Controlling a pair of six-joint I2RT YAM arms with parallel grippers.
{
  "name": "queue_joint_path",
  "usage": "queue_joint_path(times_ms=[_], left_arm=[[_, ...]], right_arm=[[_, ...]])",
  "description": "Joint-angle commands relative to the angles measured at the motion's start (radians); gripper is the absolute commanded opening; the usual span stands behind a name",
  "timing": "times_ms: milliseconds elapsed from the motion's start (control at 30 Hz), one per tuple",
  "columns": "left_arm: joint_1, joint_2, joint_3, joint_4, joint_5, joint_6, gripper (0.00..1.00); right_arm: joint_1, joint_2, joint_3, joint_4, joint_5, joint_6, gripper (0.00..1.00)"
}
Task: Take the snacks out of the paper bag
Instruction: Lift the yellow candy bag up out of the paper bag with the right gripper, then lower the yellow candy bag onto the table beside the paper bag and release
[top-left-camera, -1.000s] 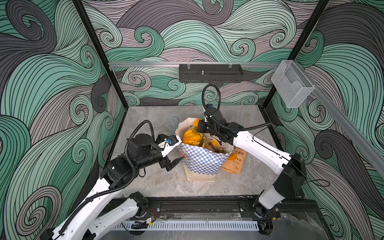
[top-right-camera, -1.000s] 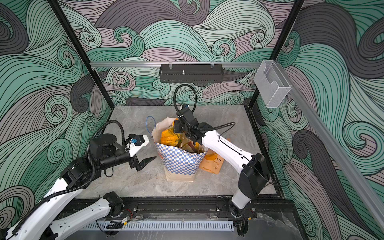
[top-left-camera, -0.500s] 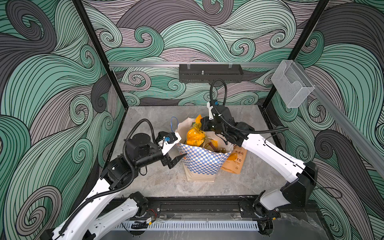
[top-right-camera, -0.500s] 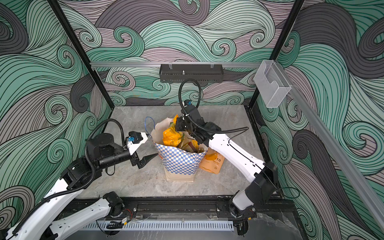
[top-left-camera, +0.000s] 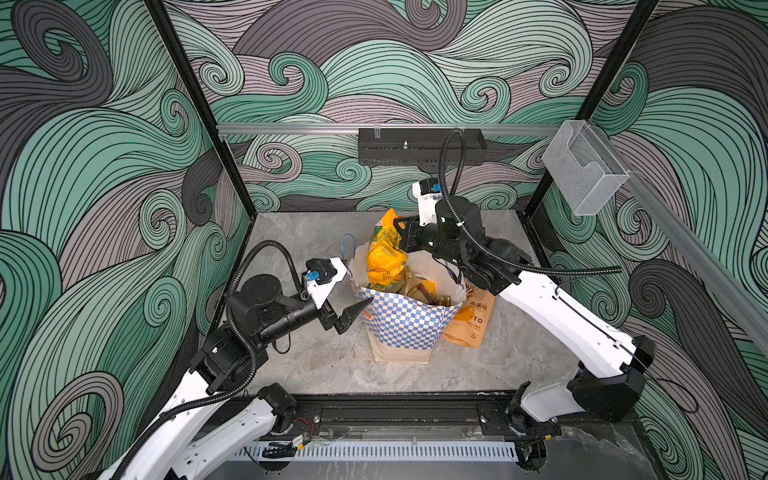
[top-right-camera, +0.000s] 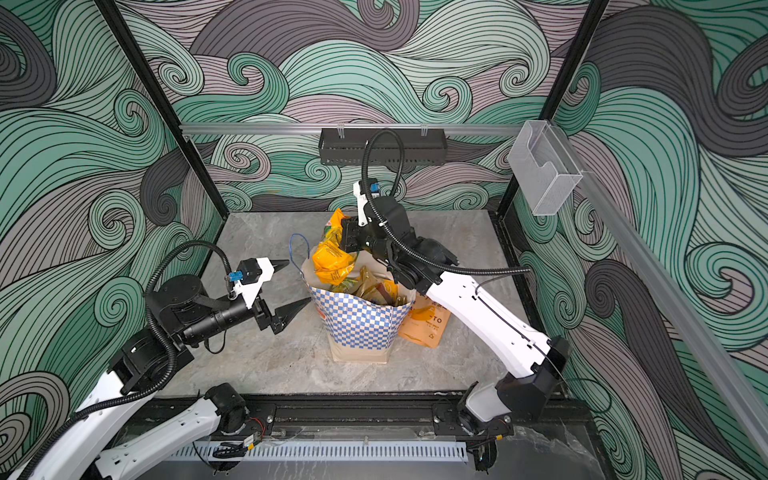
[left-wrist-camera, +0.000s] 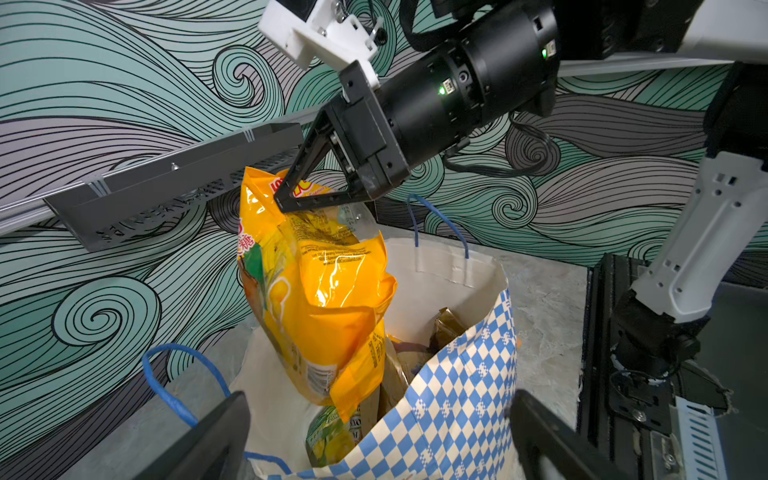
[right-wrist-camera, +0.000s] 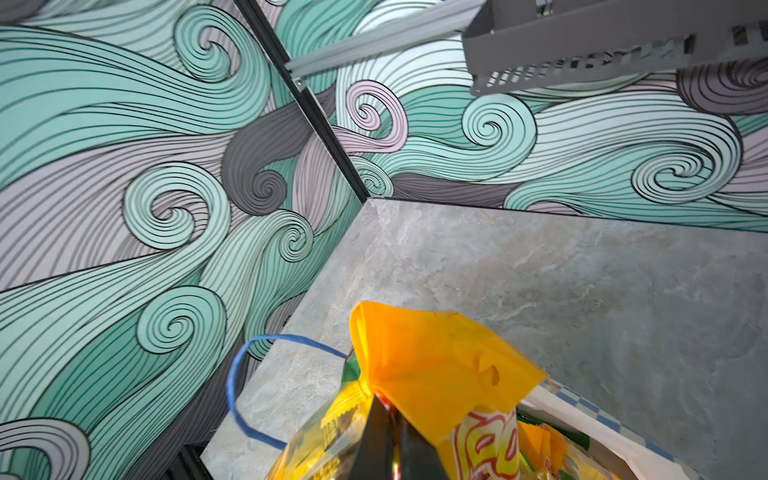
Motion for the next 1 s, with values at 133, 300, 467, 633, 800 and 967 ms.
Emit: queue_joint_path(times_ms=[133,300,467,633,800,967], left_arm=[[-0.005,0.019,0.071,0.041,0.014,-0.157,0.99],[-0.005,0.047,0.105,0.061,0.066,-0.234,0.99],[-0.007,0.096,0.151,0.063,0.166,-0.275,0.99],[-0.017,0.136,0.18,0.066,0.222,-0.288,0.99],[-0.035,0.156,0.192,0.059,0.237,-0.289,0.99],[-0.059,0.175,0.208,0.031,0.258,-0.279,0.99]], right_arm=[[0.008,-0.039,0.185,0.049,0.023,-0.068,0.0],[0.008,-0.03,0.306,-0.003,0.065,-0.148,0.0],[0.006,-0.005,0.474,-0.108,0.14,-0.244,0.0],[-0.041,-0.003,0.568,-0.194,0.2,-0.276,0.0],[-0.159,-0.072,0.511,-0.198,0.222,-0.234,0.0],[-0.34,-0.148,0.39,-0.202,0.206,-0.132,0.0]])
